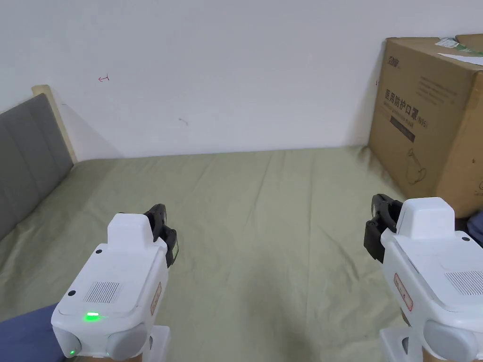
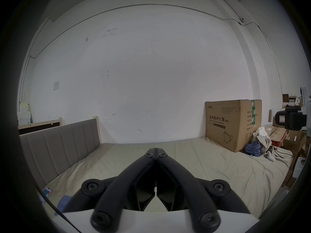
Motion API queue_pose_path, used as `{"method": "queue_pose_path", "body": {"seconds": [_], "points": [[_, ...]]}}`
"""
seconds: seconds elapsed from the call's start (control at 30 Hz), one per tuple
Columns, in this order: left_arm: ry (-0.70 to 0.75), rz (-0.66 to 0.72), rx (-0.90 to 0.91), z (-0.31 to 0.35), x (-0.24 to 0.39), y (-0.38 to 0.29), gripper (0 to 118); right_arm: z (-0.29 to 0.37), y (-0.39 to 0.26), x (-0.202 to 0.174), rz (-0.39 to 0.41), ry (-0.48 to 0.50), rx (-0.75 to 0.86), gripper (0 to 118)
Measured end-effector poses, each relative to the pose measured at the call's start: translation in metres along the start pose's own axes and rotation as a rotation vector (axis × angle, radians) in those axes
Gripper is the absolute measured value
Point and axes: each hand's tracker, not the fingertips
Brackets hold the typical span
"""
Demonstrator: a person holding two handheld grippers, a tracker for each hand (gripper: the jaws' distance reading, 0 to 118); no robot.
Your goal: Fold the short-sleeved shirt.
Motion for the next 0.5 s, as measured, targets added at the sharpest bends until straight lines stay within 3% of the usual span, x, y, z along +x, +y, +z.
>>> {"method": "queue_pose_path", "body": {"seconds": [0.5], "points": [[0.003,0.004,-0.001,0.0013,0.0002,-0.0011,0,0.0006,0.0,0.0012,0.001,-0.002,0.0,0]]}}
